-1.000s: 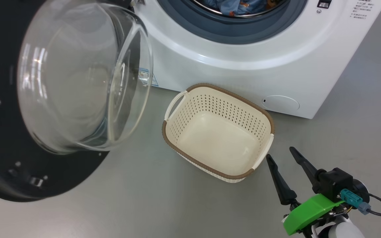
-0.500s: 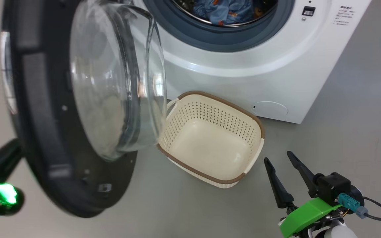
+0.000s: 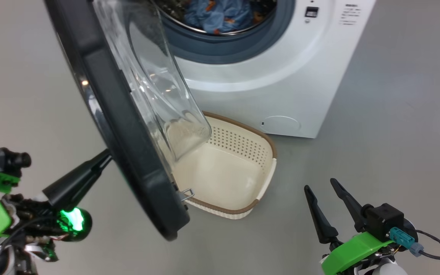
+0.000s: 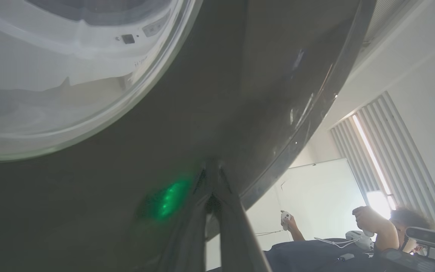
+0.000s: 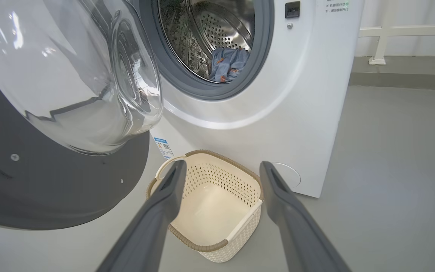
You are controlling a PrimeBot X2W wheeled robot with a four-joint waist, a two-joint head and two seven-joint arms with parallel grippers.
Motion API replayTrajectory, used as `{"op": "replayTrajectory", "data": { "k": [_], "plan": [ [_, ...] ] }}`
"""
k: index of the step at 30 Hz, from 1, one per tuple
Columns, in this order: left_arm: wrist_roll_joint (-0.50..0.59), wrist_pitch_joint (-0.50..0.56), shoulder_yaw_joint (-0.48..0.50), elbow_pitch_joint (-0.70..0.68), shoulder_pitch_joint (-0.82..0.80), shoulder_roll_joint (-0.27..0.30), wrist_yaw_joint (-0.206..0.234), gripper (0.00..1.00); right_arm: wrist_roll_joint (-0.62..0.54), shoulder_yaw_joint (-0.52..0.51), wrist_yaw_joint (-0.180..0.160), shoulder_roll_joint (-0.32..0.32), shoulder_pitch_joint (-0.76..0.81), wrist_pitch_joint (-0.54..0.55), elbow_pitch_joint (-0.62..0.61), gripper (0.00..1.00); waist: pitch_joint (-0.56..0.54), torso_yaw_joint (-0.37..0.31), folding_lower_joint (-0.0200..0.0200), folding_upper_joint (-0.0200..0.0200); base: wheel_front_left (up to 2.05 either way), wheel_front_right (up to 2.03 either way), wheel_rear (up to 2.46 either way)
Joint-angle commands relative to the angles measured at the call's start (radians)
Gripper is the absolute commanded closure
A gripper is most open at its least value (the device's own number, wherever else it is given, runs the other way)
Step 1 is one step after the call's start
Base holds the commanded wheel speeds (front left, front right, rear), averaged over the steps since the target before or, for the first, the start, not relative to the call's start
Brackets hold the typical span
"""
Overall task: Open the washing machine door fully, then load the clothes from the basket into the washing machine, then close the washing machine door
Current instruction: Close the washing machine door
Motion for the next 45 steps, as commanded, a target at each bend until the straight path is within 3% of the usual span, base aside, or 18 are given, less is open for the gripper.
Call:
{"op": "replayTrajectory", "data": {
  "k": [1,7,17,22,26,45],
  "plan": [
    [-0.019,-0.011,0.002,-0.026,0.002,0.015,-0.011,1.0,0.017,0.027,0.006,0.01,-0.011,-0.017,-0.02,0.0,0.006,-0.047,0.0,-0.0001,0.0,0.0,0.0],
    [-0.063,-0.094,-0.08,0.005,-0.016,0.013,-0.041,1.0,0.015,0.022,0.006,0.011,-0.016,-0.026,-0.011,0.0,0.02,-0.119,0.0,-0.0001,0.0,0.0,0.0],
    [-0.039,-0.273,-0.169,0.058,-0.107,0.013,-0.06,1.0,0.038,0.03,0.006,0.011,-0.033,-0.043,0.0,0.0,0.061,-0.227,0.0,-0.0001,0.0,0.0,0.0],
    [-0.037,-0.347,-0.166,0.073,-0.163,0.013,-0.06,1.0,0.054,0.037,0.006,0.011,-0.042,-0.053,0.007,0.0,0.084,-0.276,0.0,-0.0001,0.0,0.0,0.0],
    [0.024,-0.415,-0.149,0.083,-0.204,0.013,-0.06,1.0,0.063,0.042,0.006,0.011,-0.048,-0.06,0.012,0.0,0.105,-0.306,0.0,-0.0001,0.0,0.0,0.0],
    [0.078,-0.539,-0.138,0.153,-0.302,0.013,-0.061,1.0,0.08,0.046,0.006,0.011,-0.083,-0.073,0.03,0.0,0.136,-0.323,0.0,-0.0001,0.0,0.0,0.0]
  ]
}}
